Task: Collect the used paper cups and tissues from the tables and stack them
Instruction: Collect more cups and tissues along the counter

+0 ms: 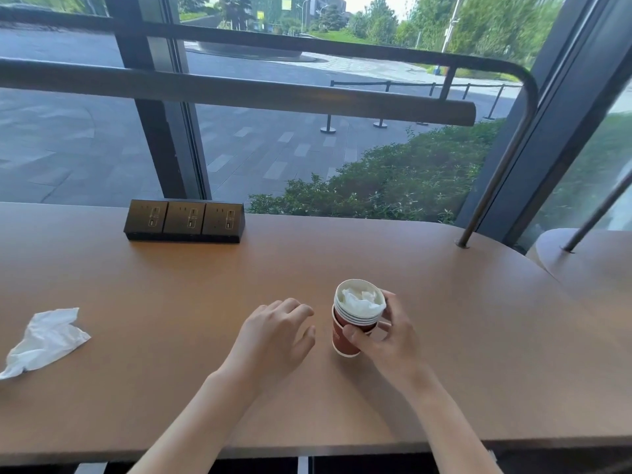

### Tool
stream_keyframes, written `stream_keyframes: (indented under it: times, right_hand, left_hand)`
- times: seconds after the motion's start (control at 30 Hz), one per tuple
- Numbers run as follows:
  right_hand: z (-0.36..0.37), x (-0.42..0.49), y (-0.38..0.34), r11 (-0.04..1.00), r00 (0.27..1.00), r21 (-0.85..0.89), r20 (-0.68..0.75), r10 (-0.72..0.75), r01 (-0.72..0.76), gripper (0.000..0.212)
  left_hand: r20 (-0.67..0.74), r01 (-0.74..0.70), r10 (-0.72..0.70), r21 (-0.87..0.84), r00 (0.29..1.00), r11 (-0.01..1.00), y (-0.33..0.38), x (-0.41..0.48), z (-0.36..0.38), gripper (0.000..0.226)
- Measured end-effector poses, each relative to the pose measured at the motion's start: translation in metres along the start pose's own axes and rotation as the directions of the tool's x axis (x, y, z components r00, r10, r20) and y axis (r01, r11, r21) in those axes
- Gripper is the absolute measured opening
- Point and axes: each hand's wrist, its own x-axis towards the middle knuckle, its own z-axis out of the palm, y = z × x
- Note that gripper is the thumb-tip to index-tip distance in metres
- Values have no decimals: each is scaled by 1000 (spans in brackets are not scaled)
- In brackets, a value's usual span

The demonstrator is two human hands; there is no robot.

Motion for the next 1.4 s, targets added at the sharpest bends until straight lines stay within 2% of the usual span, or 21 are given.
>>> stream_keyframes:
  times: [0.17, 0.6, 0.83, 1.03, 1.23, 1.4]
  right_hand:
    - [-2, -5, 0, 1000, 1000, 18, 20, -15, 14, 74]
    - [6, -6, 1, 997, 996, 24, 46, 77, -79, 68]
    - [-4, 8, -42, 999, 999, 47, 43, -29, 27, 62]
    - [9, 10, -62, 995, 997, 78, 40, -64, 61, 66]
    - [43, -4, -62, 989, 986, 131, 146, -83, 64, 61]
    - [67, -3, -76, 974, 950, 179, 254, -180, 137, 61]
  left_hand:
    - [6, 16, -16, -11, 1000, 1000, 2, -1, 0, 36]
    - [-15, 24, -24, 12, 1000, 1000, 10, -3, -11, 36]
    - [-91, 51, -46, 44, 995, 998, 5, 3, -45, 25]
    - [-127, 76, -68, 59, 990, 995, -7, -2, -66, 26]
    - [-95, 165, -157, 82, 983, 983, -25, -40, -64, 28]
    - [-122, 293, -277, 149, 953, 944, -25, -76, -81, 25]
